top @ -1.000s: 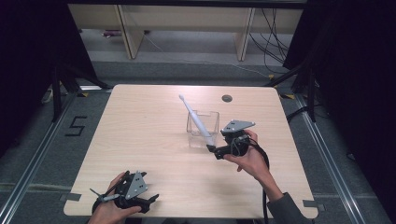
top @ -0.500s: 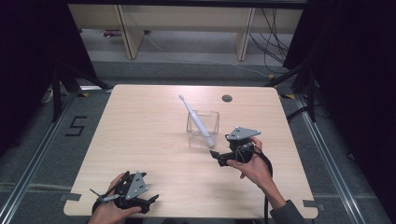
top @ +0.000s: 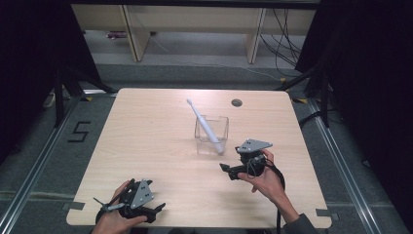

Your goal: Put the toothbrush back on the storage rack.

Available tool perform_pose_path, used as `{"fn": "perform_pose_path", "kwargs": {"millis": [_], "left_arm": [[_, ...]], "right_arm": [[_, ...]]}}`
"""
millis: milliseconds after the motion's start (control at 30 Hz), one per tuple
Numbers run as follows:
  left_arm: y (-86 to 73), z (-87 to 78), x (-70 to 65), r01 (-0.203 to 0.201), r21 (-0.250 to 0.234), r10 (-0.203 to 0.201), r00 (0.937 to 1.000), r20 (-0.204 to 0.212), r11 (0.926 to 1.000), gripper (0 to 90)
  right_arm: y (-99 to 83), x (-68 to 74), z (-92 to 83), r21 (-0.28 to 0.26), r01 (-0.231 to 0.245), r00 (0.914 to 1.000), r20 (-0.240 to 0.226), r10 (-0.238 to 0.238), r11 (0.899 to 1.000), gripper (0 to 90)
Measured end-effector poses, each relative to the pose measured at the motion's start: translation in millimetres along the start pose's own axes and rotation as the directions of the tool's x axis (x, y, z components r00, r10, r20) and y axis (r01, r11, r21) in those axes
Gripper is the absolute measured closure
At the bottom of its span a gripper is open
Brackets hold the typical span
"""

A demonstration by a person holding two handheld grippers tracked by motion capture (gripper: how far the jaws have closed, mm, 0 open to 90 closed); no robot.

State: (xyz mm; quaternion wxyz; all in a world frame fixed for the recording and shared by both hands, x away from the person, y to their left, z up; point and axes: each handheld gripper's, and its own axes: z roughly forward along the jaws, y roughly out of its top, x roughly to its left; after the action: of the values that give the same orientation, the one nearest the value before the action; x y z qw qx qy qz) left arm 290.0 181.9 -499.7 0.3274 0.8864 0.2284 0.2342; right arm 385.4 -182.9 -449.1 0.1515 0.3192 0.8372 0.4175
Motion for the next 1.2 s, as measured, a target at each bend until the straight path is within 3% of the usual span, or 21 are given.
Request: {"fn": "perform_pose_path", "kwargs": {"millis": [33,100,133,167,233,267,300,400,433,500,567,633,667,700,767,833,867,900,1033,1067,1200], "left_arm": [[-0.3,0.6,-1.2,0.014,-0.011,-0.014,0.9998,0.011,0.9998,15.3],[-0.5,0.3,-0.5,0.011,0.005,-0.011,0.9998,0.018,0.9999,15.3],[-0.3,0.5,-0.1,0.005,0.002,-0.005,1.0000,0.005,1.0000,15.3],[-0.2,-0.3,0.3,0.001,0.007,-0.001,0.9999,0.013,1.0000,15.3],[-0.9,-0.1,-0.6,0.007,0.009,-0.007,0.9999,0.012,0.9999,15.3],[-1.0,1.1,-1.3,0.019,-0.019,-0.019,0.9998,0.007,0.9996,15.2],[-0.3,-0.4,0.4,0.002,0.003,-0.002,0.9999,0.011,1.0000,15.3],[-0.5,0.4,-1.4,0.014,-0.009,-0.014,0.9998,0.012,0.9999,15.3],[-0.7,0.8,-1.7,0.018,-0.011,-0.018,0.9998,0.007,0.9998,15.3],[-0.5,-0.2,0.2,0.004,0.005,-0.004,0.9999,0.011,1.0000,15.3],[-1.4,1.4,-1.3,0.022,-0.023,-0.022,0.9997,0.012,0.9995,15.3],[-0.7,0.1,0.0,0.008,-0.006,-0.008,0.9999,0.011,0.9999,15.2],[-0.7,0.3,-0.2,0.012,0.006,-0.012,0.9999,0.009,0.9999,15.2],[-1.1,1.4,-1.5,0.023,-0.010,-0.023,0.9997,0.008,0.9997,15.3],[-0.8,-0.1,-0.3,0.002,0.003,-0.002,1.0000,0.008,1.0000,15.3],[-1.1,1.2,-1.1,0.020,-0.016,-0.020,0.9997,0.011,0.9997,15.2],[-1.3,1.2,-1.1,0.020,-0.017,-0.020,0.9998,0.010,0.9997,15.3],[-1.1,-0.2,-0.1,0.003,0.000,-0.003,0.9999,0.011,1.0000,15.3],[-1.4,1.3,-1.2,0.023,-0.024,-0.023,0.9997,0.005,0.9995,15.2],[-1.4,0.2,-0.5,0.009,-0.009,-0.009,0.9999,0.007,0.9999,15.2],[-1.5,0.6,-1.2,0.028,-0.014,-0.028,0.9996,0.008,0.9995,15.3]], "right_arm": [[-1.4,2.4,-0.9,0.012,-0.025,0.9997,-0.005,0.025,1.000,16.4],[-3.9,1.0,0.4,0.000,0.000,0.9999,-0.012,0.000,1.000,16.4],[-6.1,4.1,-0.4,0.008,-0.035,0.9994,-0.006,0.035,0.999,16.4],[-7.0,1.5,0.7,-0.001,-0.003,0.9999,-0.011,0.003,1.000,16.4],[-10.1,2.9,0.4,0.006,-0.020,0.9996,-0.020,0.020,1.000,16.3],[-11.2,1.6,0.8,0.007,-0.008,0.9998,-0.017,0.008,1.000,16.4],[-12.3,0.9,1.6,-0.001,-0.002,0.9998,-0.020,0.002,1.000,16.4],[-15.5,3.1,-0.5,0.017,-0.027,0.9995,-0.016,0.027,0.999,16.4],[-16.4,1.9,0.7,0.005,0.000,0.9998,-0.021,0.000,1.000,16.4],[-18.6,2.5,0.4,0.003,0.001,0.9998,-0.021,0.000,1.000,16.4],[-21.1,4.6,0.7,0.009,-0.019,0.9996,-0.023,0.019,1.000,16.4],[-22.8,6.1,0.9,0.012,-0.016,0.9995,-0.025,0.017,1.000,16.4],[-23.3,4.8,1.3,0.008,0.010,0.9997,-0.023,-0.010,1.000,16.4],[-24.3,6.4,1.6,0.013,-0.005,0.9995,-0.032,0.005,1.000,16.4],[-25.8,7.8,1.9,0.015,0.004,0.9995,-0.032,-0.004,1.000,16.4],[-27.1,8.8,0.9,0.015,0.006,0.9996,-0.028,-0.005,1.000,16.3],[-28.0,10.9,1.0,0.019,-0.016,0.9995,-0.027,0.016,1.000,16.4],[-28.5,10.1,1.2,0.018,-0.002,0.9996,-0.029,0.003,1.000,16.3],[-32.8,12.8,1.3,0.026,0.007,0.9994,-0.033,-0.006,1.000,16.4],[-33.9,13.9,1.1,0.024,0.008,0.9994,-0.033,-0.007,1.000,16.3],[-38.3,16.7,0.3,0.028,0.006,0.9995,-0.032,-0.005,1.000,16.1]]}}
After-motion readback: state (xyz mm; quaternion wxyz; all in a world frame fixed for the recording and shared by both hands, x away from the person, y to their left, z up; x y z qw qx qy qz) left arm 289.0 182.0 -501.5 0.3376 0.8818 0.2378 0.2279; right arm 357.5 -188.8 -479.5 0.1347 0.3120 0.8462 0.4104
